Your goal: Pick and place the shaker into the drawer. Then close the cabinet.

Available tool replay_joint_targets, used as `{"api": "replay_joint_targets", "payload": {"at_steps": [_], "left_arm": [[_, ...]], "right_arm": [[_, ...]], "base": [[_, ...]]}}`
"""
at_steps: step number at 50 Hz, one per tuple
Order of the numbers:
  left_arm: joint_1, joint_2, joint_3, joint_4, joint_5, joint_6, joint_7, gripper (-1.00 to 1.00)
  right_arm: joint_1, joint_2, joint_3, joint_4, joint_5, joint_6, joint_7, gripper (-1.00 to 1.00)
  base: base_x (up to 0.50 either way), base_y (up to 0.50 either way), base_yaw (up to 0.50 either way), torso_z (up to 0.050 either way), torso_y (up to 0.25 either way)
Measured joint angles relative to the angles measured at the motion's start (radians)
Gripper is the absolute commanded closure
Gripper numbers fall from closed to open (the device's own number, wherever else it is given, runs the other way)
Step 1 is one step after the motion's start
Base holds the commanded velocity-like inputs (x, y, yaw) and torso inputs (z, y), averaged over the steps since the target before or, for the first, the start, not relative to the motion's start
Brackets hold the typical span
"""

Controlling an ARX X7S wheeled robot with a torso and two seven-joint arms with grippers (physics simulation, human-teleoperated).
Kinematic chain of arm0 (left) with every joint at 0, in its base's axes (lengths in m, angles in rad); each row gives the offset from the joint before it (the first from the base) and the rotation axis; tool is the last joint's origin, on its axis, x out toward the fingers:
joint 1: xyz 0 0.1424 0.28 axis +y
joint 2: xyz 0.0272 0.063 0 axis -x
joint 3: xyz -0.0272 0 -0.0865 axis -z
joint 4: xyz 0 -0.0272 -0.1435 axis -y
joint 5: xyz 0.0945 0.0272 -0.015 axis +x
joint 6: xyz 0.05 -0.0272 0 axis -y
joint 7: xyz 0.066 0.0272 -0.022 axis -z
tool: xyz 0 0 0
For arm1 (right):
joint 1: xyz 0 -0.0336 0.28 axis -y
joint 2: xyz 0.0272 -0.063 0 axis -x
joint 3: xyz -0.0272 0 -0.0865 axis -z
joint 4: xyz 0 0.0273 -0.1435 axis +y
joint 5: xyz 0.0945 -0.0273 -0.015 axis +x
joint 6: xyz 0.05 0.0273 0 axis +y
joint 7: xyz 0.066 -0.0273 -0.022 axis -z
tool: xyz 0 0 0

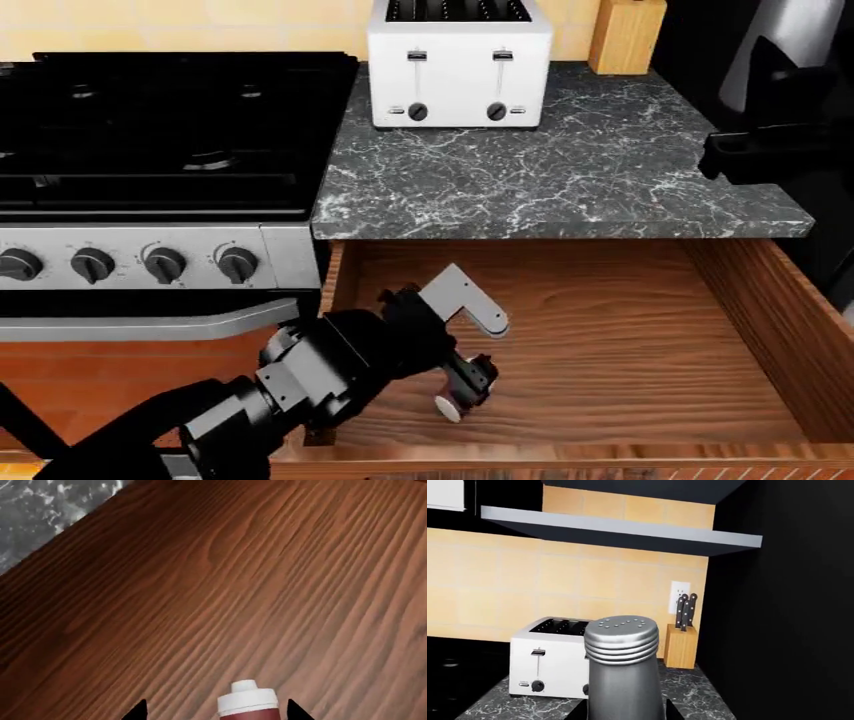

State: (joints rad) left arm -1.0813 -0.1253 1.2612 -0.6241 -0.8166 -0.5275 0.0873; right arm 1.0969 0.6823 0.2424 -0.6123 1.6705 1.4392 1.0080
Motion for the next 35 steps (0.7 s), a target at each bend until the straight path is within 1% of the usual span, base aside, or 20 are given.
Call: {"api": "replay_joint_targets", "payload": {"at_steps": [5, 12, 17, 22, 26, 35], "left_arm": [[-0.056, -0.056, -0.049, 0.143, -0.046, -0.035, -0.045, -1.00], [-0.158, -0.157, -0.155, 0.426, -0.153, -0.094, -0.136, -1.00], [-0.224, -0.224, -0.225, 0.580, -0.211, -0.124, -0.194, -1.00], [-0.268, -0.293, -0.278, 0.697, -0.249, -0.147, -0.244, -1.00], [-0.289, -0.345, -0.314, 0.773, -0.276, -0.162, -0.284, -1.00], [-0.316, -0.441, -0.394, 0.910, -0.352, -0.184, -0.382, -1.00]], "right_arm": [[0.002, -0.001, -0.012, -0.002, 0.002, -0.010, 0.003, 1.00], [0.012, -0.003, -0.047, 0.009, 0.004, -0.011, -0.003, 1.00], [0.009, 0.002, -0.093, 0.020, -0.017, 0.011, -0.045, 1.00], [0.012, 0.023, -0.162, 0.038, -0.068, 0.042, -0.130, 1.00], [0.029, 0.051, -0.244, 0.063, -0.134, 0.060, -0.225, 1.00], [0.082, 0.092, -0.507, 0.152, -0.356, 0.031, -0.488, 1.00]], "base": [[0.00, 0.00, 0.00, 0.000, 0.000], [0.00, 0.00, 0.00, 0.001, 0.000], [0.00, 0.00, 0.00, 0.000, 0.000], [0.00, 0.00, 0.00, 0.000, 0.000], [0.00, 0.00, 0.00, 0.000, 0.000], [0.00, 0.00, 0.00, 0.000, 0.000]]}}
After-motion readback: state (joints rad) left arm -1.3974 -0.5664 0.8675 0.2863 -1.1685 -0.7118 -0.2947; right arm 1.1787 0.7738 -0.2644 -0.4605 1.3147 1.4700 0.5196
